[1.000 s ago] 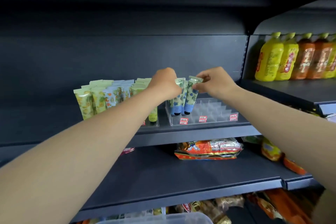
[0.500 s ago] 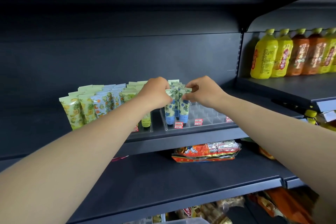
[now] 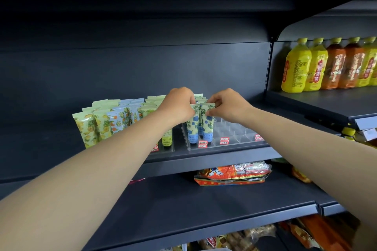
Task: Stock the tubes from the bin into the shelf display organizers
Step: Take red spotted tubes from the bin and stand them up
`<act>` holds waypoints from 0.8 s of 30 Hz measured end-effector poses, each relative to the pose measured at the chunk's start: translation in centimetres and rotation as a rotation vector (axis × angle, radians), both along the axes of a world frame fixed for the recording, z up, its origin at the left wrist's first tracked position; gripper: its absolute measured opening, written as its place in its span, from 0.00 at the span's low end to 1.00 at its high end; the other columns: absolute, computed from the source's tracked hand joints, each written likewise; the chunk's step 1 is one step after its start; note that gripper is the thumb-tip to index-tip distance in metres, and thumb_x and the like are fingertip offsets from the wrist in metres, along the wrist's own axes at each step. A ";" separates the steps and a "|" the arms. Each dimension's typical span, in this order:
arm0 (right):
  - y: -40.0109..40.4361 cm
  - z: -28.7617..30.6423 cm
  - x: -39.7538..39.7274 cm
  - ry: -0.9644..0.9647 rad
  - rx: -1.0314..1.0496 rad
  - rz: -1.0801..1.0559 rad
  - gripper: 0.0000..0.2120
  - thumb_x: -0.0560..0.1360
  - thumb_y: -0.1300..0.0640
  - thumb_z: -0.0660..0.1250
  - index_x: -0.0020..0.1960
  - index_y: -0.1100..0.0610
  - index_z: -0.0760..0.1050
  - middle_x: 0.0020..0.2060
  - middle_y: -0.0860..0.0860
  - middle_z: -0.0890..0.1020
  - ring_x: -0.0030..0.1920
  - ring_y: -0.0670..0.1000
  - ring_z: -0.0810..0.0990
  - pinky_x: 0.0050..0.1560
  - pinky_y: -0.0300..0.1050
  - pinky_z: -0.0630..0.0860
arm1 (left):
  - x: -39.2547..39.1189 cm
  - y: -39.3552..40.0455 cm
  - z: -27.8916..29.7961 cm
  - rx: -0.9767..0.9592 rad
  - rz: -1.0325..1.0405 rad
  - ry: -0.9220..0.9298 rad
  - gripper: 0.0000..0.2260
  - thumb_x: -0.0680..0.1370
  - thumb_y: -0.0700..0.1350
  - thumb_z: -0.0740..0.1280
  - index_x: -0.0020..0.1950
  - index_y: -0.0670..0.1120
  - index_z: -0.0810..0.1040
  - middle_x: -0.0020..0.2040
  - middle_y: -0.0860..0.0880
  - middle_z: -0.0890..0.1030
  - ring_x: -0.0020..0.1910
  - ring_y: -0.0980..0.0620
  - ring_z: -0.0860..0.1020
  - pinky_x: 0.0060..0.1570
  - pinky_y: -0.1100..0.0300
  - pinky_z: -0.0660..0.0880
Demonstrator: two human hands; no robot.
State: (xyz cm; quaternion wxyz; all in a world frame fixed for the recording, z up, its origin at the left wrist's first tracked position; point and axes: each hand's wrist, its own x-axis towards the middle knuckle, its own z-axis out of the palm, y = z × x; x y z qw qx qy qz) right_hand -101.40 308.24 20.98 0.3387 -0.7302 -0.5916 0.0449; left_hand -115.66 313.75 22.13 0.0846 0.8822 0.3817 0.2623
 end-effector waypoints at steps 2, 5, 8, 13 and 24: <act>0.0 0.2 -0.1 -0.012 -0.005 0.009 0.16 0.69 0.58 0.74 0.56 0.59 0.79 0.40 0.49 0.77 0.37 0.47 0.74 0.31 0.33 0.67 | 0.0 -0.2 0.2 0.016 0.000 0.004 0.10 0.73 0.34 0.66 0.52 0.43 0.79 0.55 0.47 0.77 0.55 0.48 0.75 0.45 0.60 0.68; -0.3 0.7 0.0 -0.012 -0.022 0.028 0.14 0.69 0.59 0.74 0.53 0.59 0.79 0.41 0.51 0.80 0.39 0.49 0.77 0.32 0.37 0.72 | -0.1 -0.4 0.6 0.031 -0.002 0.019 0.11 0.74 0.35 0.66 0.56 0.43 0.78 0.57 0.47 0.77 0.60 0.48 0.72 0.46 0.61 0.66; -0.8 1.2 0.4 -0.041 -0.012 0.022 0.15 0.68 0.58 0.75 0.53 0.58 0.79 0.44 0.51 0.81 0.44 0.50 0.79 0.42 0.39 0.75 | -0.2 -0.5 1.0 0.049 0.002 0.022 0.12 0.75 0.37 0.67 0.57 0.45 0.77 0.59 0.46 0.76 0.62 0.47 0.70 0.48 0.61 0.65; -2.2 1.2 1.0 -0.119 0.043 0.003 0.17 0.69 0.55 0.75 0.56 0.56 0.78 0.53 0.52 0.80 0.49 0.48 0.77 0.48 0.39 0.72 | -1.1 -1.1 0.9 0.133 0.005 0.047 0.13 0.75 0.36 0.65 0.58 0.45 0.77 0.60 0.48 0.76 0.63 0.48 0.70 0.50 0.61 0.65; -8.4 -6.2 -2.5 -0.345 0.262 0.052 0.11 0.69 0.59 0.73 0.50 0.59 0.77 0.41 0.50 0.72 0.41 0.48 0.70 0.43 0.37 0.63 | -8.0 -5.3 -6.0 0.180 -0.142 0.152 0.09 0.75 0.40 0.66 0.55 0.45 0.76 0.53 0.48 0.76 0.52 0.48 0.76 0.50 0.55 0.72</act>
